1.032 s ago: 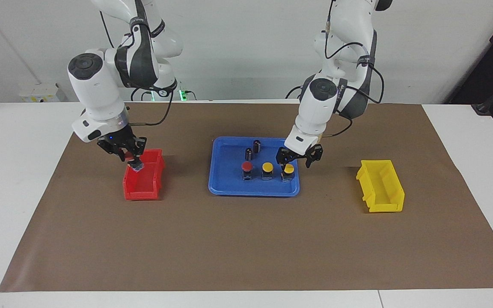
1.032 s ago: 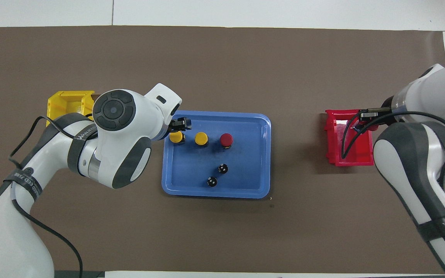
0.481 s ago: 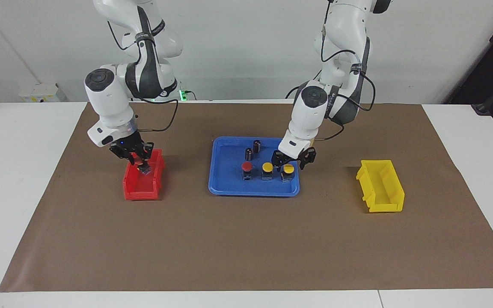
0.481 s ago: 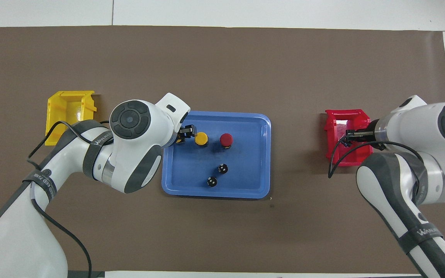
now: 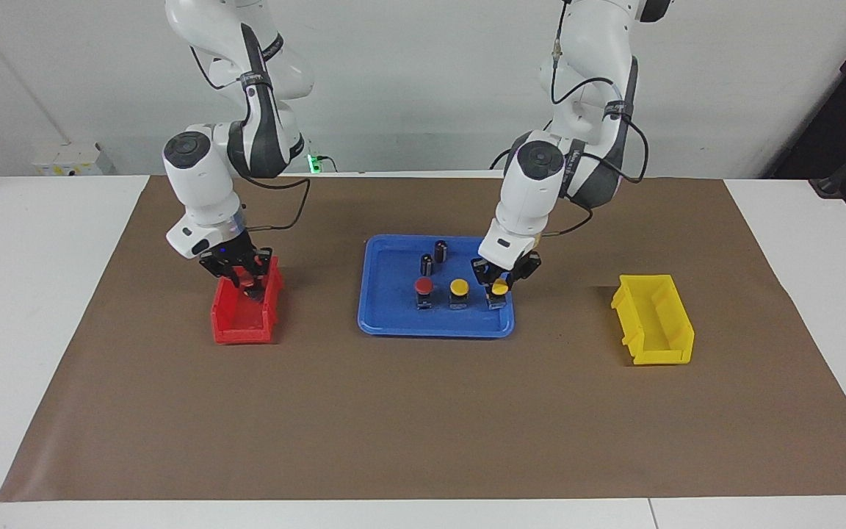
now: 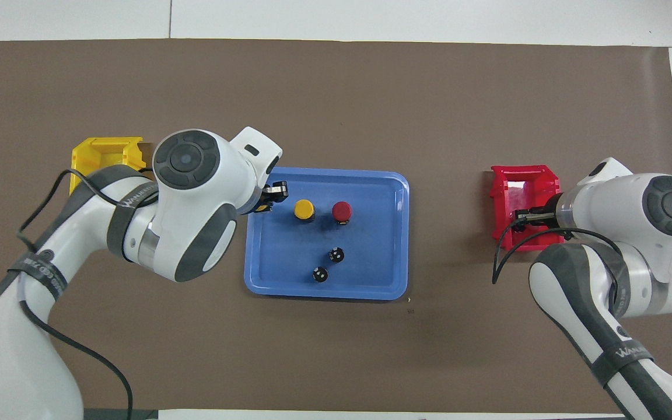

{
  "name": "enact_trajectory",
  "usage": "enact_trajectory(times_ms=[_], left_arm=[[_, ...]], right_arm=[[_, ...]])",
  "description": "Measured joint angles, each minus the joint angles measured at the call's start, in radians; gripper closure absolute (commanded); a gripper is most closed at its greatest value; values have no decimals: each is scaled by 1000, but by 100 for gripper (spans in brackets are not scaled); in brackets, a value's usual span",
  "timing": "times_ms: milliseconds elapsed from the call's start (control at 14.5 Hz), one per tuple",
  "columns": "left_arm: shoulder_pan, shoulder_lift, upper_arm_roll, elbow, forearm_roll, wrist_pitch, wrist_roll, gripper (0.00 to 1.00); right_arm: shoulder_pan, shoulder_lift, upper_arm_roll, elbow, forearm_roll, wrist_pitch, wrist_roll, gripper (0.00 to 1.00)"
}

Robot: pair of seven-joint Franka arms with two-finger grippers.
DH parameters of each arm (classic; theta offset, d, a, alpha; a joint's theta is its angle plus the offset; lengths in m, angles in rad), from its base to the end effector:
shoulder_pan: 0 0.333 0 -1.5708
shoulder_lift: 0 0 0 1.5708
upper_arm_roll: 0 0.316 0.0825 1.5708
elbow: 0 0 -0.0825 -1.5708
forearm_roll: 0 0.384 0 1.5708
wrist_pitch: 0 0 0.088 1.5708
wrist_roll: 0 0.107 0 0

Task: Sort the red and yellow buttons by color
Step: 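Carry the yellow button to the yellow bin with the left gripper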

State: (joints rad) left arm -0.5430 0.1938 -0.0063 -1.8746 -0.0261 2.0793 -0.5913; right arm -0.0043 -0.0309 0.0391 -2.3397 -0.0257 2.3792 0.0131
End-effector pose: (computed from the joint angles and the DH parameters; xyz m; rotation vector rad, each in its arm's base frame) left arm 0.5178 -0.3183 0.4104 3.1143 0.0852 -0.0060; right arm 0.5073 0.0174 0.3535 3.1211 0.0619 0.1106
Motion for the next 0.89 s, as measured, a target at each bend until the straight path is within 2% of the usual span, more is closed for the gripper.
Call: enact_trajectory(times_ms=[138,275,344,550,757,894], left_arm=[[79,-43,8,107,1,-199,150,99],[211,-87,16,144,1,-280,340,99],[279,-98,19,142,1,-286,432,99],[431,-100,24,89,1,-209,603,99],[472,-97,23,-17,1,-77,652,99],[480,-95,23,-69,1,-22,662,99]], right_arm=[[0,-1,0,15,0,-28,-9,37],[0,2,0,93,0,-136,-17,35],[1,8,2,156,0,-199,-17,31],[54,64,16,394,7,-344,18,31],[235,155,25,576,3,-362,293,31],[356,222,30,654,-8,-364,466,31]])
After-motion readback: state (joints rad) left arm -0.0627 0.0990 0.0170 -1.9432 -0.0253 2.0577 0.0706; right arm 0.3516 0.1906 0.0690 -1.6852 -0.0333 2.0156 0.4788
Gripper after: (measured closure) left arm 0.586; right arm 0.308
